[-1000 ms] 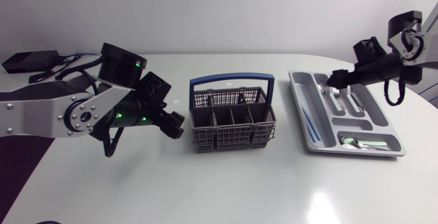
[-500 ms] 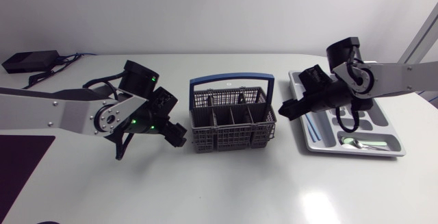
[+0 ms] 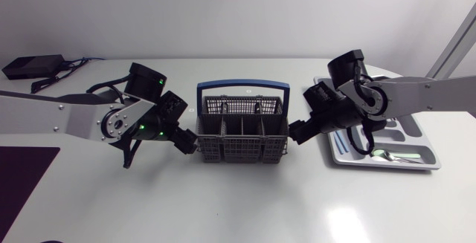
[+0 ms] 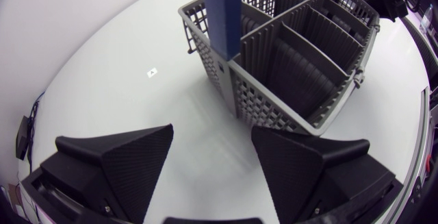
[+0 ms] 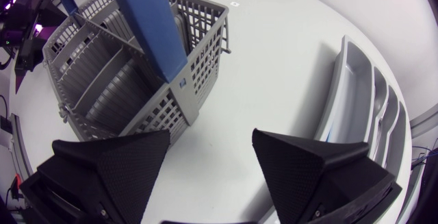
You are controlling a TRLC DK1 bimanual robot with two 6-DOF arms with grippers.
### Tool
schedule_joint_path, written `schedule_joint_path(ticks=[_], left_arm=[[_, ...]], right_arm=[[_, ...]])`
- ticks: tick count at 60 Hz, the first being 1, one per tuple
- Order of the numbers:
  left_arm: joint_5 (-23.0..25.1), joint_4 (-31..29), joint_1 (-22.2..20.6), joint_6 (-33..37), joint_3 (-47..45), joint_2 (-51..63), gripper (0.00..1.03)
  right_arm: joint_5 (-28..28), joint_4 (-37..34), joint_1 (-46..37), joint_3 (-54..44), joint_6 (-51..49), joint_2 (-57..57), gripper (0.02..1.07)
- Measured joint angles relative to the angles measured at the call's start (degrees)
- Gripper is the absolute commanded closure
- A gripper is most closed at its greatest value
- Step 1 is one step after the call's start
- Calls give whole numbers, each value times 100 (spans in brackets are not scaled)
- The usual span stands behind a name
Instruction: Unload the cutlery basket into the drawer organizer.
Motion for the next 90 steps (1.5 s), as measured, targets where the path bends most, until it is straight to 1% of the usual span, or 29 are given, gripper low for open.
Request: schedule_joint_path(ticks=[8,20,44,48,53,61,62,63,66,67,77,90], left_arm=[[31,2,98,22,-13,-2,23],[111,24,101,42,-57,-17,21],[111,46,-94,44,-133,-83,21],[111,46,-94,44,-136,-83,20],[109,50,-94,44,-142,-94,20],[114,55,-85,48,-164,-162,17],[114,55,-85,55,-168,-179,16],[118,55,-79,57,-175,-210,15],[133,57,-52,59,-186,-302,5],[133,55,-50,59,-190,-348,4],[133,68,68,57,-267,-855,4],[61,66,308,-9,-431,-1775,5]], right_arm=[[37,-4,114,-101,83,-114,20],[101,7,160,-109,107,-144,20],[186,186,35,-107,107,-118,20],[190,195,35,-107,107,-118,17],[201,195,35,-107,107,-118,17],[319,229,35,-122,107,-129,7],[328,243,35,-131,107,-140,7],[350,256,35,-142,107,-151,7],[431,299,35,-210,105,-221,7],[452,304,35,-240,105,-267,7],[588,319,-61,-492,103,-848,7],[599,328,-503,-767,57,-1705,7]])
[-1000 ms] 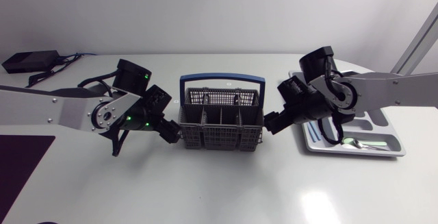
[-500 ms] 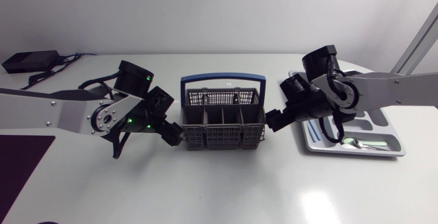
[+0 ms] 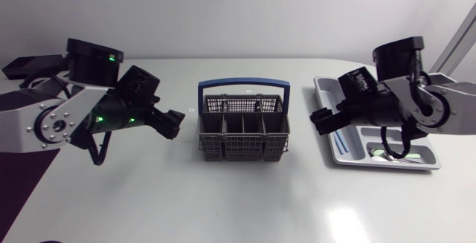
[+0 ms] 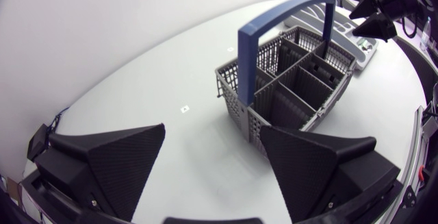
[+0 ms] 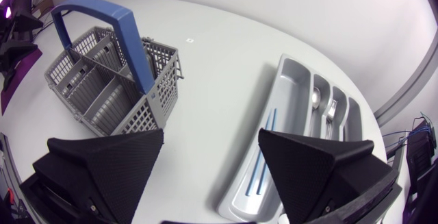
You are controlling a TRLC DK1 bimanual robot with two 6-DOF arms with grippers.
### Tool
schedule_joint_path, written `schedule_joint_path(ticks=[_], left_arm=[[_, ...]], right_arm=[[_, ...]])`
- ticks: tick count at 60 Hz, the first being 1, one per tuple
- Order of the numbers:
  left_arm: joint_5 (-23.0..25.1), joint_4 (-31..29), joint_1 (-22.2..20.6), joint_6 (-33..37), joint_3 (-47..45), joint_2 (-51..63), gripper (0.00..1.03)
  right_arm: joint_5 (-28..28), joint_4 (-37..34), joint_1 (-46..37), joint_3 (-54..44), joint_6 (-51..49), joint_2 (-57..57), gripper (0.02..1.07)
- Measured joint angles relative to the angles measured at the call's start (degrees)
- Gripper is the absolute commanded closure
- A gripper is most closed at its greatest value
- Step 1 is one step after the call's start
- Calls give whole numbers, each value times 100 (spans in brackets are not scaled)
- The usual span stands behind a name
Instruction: Unload the cutlery basket into the drawer organizer.
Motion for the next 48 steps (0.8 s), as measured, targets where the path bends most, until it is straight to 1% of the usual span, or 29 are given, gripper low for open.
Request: schedule_joint_path(ticks=[10,23,30,34,44,48], left_arm=[[-149,-20,221,-42,-208,-737,5],[-149,-251,614,-35,-409,-1526,5],[-149,-695,793,-42,-463,-1751,5],[-146,-848,855,-55,-507,-1884,5],[-149,-774,957,-107,-868,-2494,5],[-146,-632,955,-103,-1045,-2776,5]], right_arm=[[-7,20,-284,-251,-203,-737,7],[-46,13,-621,-544,-455,-1615,7],[-46,-7,-857,-647,-452,-2006,7],[-44,9,-955,-782,-455,-2267,7],[-46,79,-1058,-1224,-590,-2881,7],[-44,179,-1078,-1423,-643,-3128,7]])
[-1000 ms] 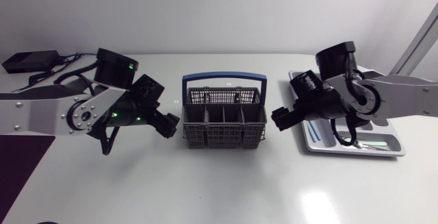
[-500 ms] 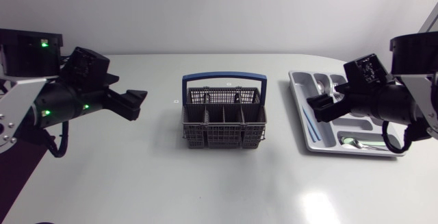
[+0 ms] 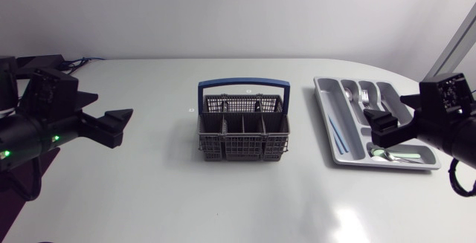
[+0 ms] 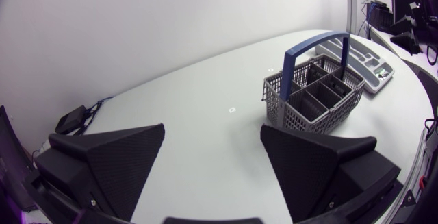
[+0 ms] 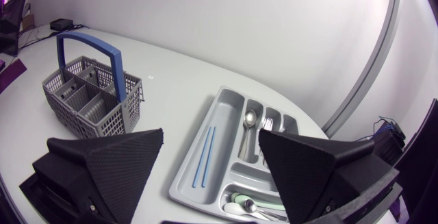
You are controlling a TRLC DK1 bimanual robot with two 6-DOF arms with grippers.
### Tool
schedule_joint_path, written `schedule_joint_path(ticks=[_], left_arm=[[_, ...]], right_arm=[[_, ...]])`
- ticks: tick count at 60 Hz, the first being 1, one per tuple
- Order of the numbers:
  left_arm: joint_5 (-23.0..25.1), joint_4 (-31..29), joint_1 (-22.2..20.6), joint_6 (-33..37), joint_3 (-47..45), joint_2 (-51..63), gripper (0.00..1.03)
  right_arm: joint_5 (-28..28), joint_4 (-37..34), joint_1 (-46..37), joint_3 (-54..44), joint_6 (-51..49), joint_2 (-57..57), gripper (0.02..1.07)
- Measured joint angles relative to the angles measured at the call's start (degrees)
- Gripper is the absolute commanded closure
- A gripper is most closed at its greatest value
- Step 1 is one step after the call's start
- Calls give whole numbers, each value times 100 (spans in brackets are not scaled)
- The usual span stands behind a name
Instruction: Unload the cutlery basket into the drawer organizer.
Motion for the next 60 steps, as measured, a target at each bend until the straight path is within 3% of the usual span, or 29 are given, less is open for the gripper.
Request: schedule_joint_path(ticks=[23,60], left_arm=[[-2,887,380,-7,-1078,-861,5],[24,1016,732,-544,-2380,-2920,5]], right_arm=[[55,417,-42,-1045,-92,-1368,7],[302,625,-24,-2238,903,-3215,7]])
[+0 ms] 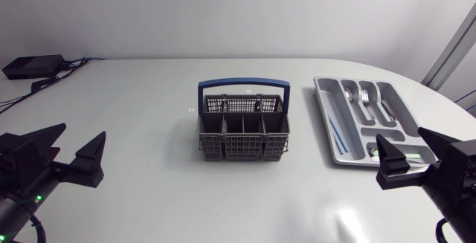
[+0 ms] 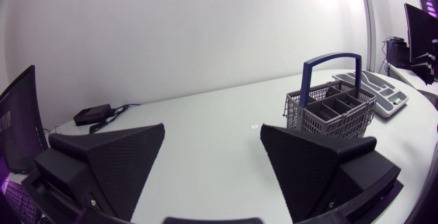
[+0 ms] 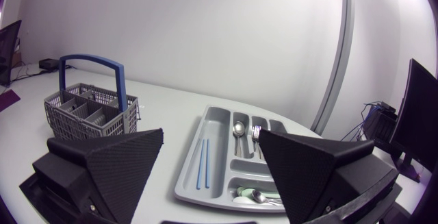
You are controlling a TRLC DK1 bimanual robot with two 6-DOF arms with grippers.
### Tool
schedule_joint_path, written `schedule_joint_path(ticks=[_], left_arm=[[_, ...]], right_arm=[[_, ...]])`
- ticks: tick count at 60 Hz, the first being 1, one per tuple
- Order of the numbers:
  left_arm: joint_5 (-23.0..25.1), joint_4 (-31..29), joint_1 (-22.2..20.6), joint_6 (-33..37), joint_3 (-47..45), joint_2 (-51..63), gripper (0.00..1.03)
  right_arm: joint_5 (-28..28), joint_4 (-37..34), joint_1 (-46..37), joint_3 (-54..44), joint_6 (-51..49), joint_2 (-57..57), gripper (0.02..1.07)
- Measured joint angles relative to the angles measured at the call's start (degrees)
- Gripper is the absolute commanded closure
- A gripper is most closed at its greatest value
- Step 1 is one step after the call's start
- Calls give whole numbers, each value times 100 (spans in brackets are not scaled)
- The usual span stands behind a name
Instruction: Unload the cutlery basket into the drawer organizer.
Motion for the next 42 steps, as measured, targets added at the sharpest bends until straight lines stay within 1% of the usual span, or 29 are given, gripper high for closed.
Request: schedule_joint_path(ticks=[13,20,29,42], left_arm=[[13,0,127,-308,-404,-627,5],[22,0,203,-529,-656,-1012,12],[46,26,291,-752,-942,-1436,12],[44,46,319,-861,-946,-1624,12]], right_arm=[[63,72,33,-393,431,-625,7],[109,109,70,-638,693,-1012,7],[129,109,70,-717,796,-1113,7],[149,111,70,-717,813,-1128,7]])
